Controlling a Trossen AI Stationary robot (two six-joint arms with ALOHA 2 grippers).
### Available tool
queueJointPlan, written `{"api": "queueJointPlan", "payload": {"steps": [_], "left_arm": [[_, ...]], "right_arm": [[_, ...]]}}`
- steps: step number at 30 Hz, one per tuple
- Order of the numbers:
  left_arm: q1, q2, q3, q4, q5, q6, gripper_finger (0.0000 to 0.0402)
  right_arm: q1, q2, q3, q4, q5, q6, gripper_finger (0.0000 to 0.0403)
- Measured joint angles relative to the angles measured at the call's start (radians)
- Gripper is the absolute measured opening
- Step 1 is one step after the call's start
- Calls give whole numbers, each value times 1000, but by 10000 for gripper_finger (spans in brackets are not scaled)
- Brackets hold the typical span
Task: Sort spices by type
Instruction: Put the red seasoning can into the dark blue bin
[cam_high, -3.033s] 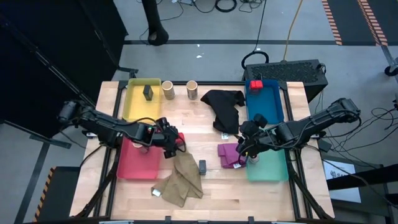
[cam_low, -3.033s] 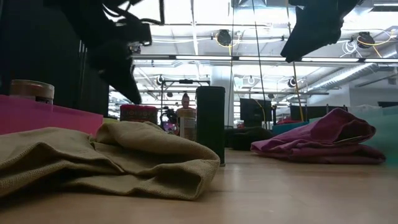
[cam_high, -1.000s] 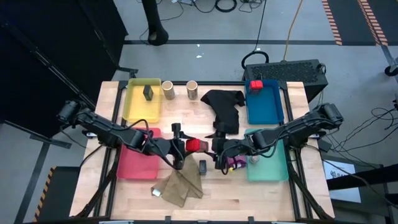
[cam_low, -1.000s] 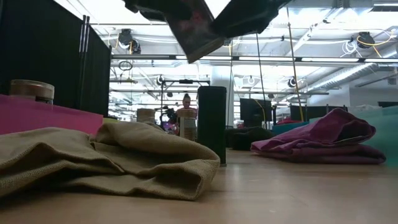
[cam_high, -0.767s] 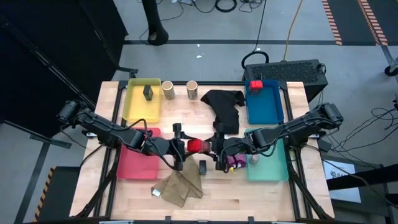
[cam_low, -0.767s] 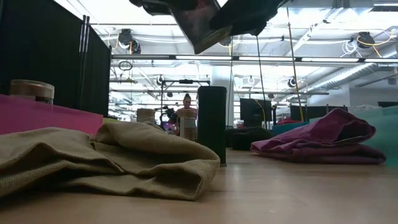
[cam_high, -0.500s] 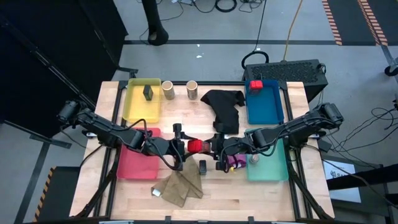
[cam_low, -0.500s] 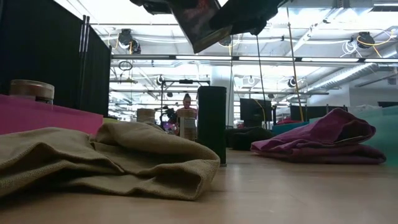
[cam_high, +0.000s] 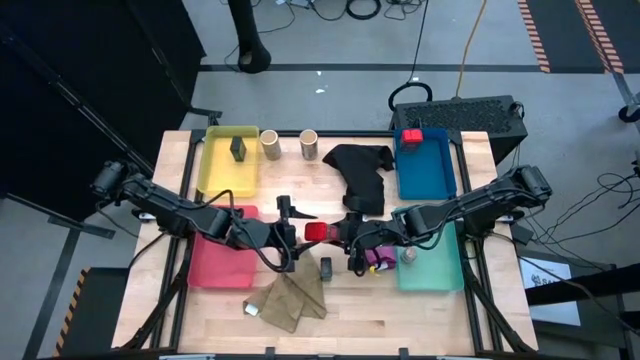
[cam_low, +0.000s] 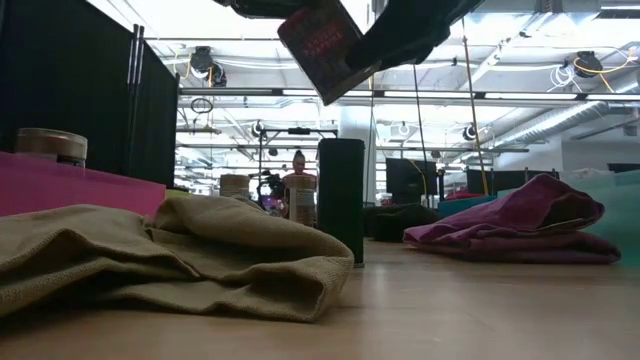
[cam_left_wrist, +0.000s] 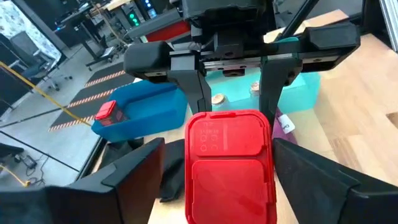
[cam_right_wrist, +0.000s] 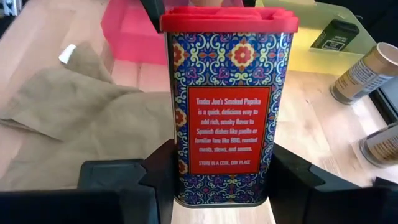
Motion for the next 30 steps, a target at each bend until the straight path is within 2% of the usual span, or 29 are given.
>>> {"api": "queueJointPlan", "payload": {"steps": [5, 9, 12, 16, 19, 22, 24, 30], "left_arm": [[-8, -41, 0, -20, -25, 63, 306], [-11, -84, 0, -66, -30, 51, 307], [-13, -101, -4, -78, -23, 15, 307], [-13, -101, -48, -41, -11, -17, 307], [-13, -101, -109, 93, 19, -29, 307], [-13, -99, -177, 301, 64, -29, 307], [-7, -84, -202, 421, 86, -29, 307], [32, 11, -215, 620, 202, -28, 307]], "right_arm": [[1, -36, -10, -49, 46, -2, 167], [1, -106, -96, 6, 50, 8, 167], [1, -174, -209, 171, 50, -46, 167], [1, -241, -372, 528, 22, -182, 167], [7, -245, -465, 754, 11, -255, 167], [13, -228, -515, 920, -49, -299, 167], [15, -218, -520, 960, -74, -314, 167], [15, -189, -520, 1046, -112, -336, 167]]}}
